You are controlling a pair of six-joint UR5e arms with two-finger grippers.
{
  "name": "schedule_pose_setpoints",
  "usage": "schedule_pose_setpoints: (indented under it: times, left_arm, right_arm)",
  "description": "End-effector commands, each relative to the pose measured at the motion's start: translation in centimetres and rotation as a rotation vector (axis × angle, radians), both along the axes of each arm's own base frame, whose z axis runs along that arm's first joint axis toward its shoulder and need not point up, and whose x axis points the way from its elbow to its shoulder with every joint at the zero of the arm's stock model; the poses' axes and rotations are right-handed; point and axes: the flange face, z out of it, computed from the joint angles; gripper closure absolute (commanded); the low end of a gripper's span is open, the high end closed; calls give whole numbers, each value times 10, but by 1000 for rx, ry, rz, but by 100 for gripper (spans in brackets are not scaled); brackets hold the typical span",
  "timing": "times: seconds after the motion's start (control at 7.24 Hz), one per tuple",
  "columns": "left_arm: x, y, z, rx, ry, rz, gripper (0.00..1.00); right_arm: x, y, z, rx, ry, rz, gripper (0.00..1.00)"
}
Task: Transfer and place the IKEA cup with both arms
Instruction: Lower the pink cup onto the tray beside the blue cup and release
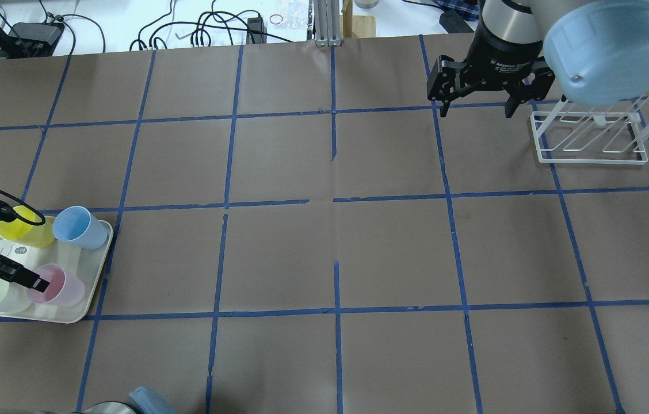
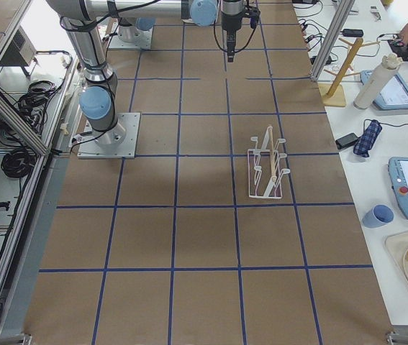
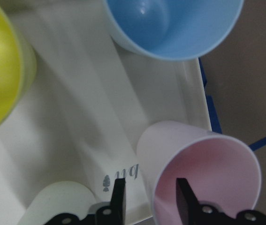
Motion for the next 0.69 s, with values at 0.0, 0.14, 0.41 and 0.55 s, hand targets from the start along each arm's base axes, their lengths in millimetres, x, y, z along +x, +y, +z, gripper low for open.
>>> schedule_pose_setpoints:
  times: [0.0,0.14,0.41,0.55]
  left_arm:
    - [-3,-8,36,0,-16,44,22]
    - [-12,-23,64,-3,-28,41,17]
    - [-78,-51,136,-32,-92,64,7]
    - [-127,-63,169,-29,-119,132,4]
  right_arm:
    - [0,0,0,0,0,0,0]
    - [0,0,0,0,0,0,0]
    - [0,0,0,0,2,0,0]
    - [0,0,0,0,2,0,0]
